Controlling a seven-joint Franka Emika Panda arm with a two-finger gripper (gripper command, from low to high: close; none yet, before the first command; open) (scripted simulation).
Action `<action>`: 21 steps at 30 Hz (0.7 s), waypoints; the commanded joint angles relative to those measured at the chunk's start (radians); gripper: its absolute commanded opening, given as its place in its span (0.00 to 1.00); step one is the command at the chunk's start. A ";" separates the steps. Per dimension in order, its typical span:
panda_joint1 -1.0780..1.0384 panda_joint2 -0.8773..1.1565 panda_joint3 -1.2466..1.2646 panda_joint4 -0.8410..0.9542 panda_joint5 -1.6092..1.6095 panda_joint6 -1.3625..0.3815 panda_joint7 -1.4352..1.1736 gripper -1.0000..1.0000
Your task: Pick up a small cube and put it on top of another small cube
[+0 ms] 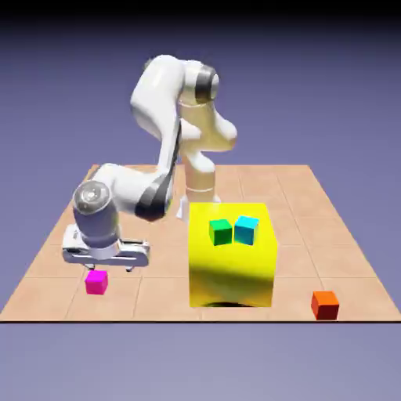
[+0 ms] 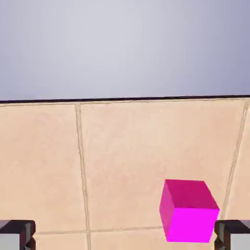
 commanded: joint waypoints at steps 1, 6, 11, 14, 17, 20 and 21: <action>-0.006 0.036 -0.005 0.036 -0.003 -0.039 -0.008 0.50; -0.039 0.214 -0.032 0.217 -0.021 -0.233 -0.046 0.50; -0.071 0.393 -0.059 0.399 -0.038 -0.427 -0.084 0.50; -0.090 0.500 -0.075 0.507 -0.048 -0.543 -0.107 0.50; -0.090 0.494 -0.075 0.475 -0.049 -0.521 -0.104 0.50; -0.088 0.465 -0.075 0.366 -0.051 -0.442 -0.091 0.50; -0.087 0.455 -0.075 0.330 -0.052 -0.416 -0.087 0.50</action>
